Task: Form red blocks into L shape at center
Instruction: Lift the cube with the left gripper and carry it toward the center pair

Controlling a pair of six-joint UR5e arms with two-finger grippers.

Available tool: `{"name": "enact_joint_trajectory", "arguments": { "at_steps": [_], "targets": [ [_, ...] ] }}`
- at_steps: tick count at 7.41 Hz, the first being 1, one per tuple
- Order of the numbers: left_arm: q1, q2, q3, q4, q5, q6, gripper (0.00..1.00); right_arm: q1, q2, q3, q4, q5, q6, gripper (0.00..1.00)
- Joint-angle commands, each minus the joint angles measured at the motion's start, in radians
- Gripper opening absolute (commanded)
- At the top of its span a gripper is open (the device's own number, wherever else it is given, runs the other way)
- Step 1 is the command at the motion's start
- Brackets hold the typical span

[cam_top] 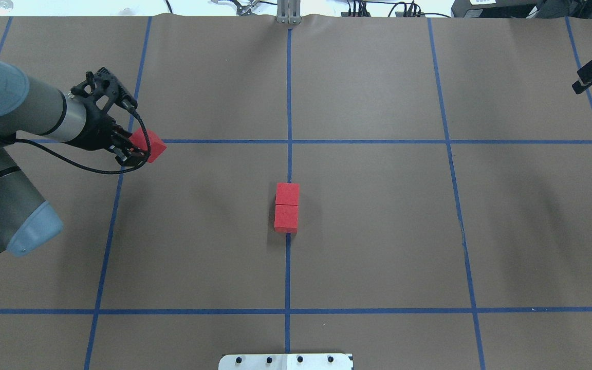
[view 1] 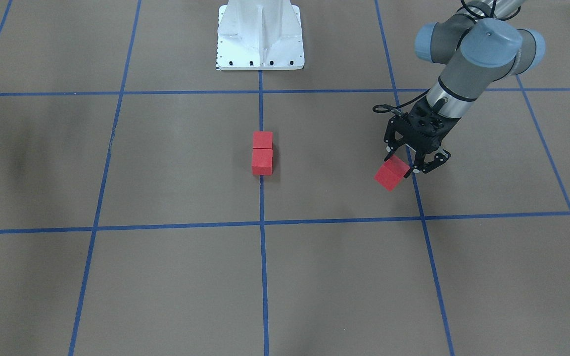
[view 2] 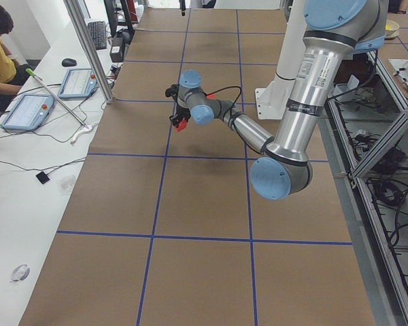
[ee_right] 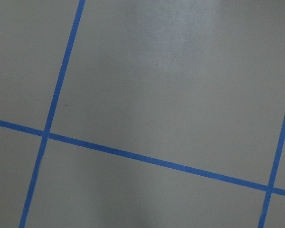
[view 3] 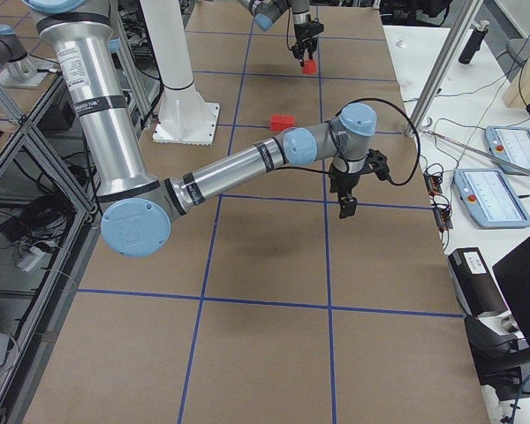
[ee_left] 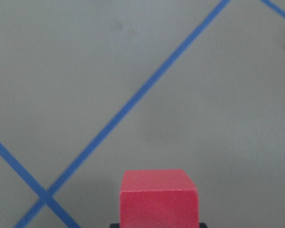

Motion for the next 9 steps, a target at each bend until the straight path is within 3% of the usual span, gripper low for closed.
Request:
{"name": "enact_joint_trajectory", "arguments": {
  "at_steps": [1, 5, 6, 8, 9],
  "targets": [
    [0.015, -0.08, 0.009, 0.072, 0.032, 0.006, 0.0, 0.0, 0.002, -0.001, 0.0, 0.0, 0.0, 1.0],
    [0.066, -0.14, -0.008, 0.062, 0.016, 0.023, 0.0, 0.0, 0.003, -0.001, 0.0, 0.001, 0.0, 1.0],
    [0.116, -0.142, 0.0, 0.066, 0.009, 0.149, 0.0, 0.0, 0.002, 0.0, 0.0, 0.001, 0.0, 1.0],
    [0.124, -0.142, -0.002, 0.075, 0.029, 0.594, 0.0, 0.0, 0.0, -0.001, 0.0, 0.0, -0.001, 1.0],
    [0.127, -0.145, 0.009, 0.134, 0.03, 0.585, 0.0, 0.0, 0.0, -0.001, 0.0, 0.001, -0.001, 1.0]
  ]
}}
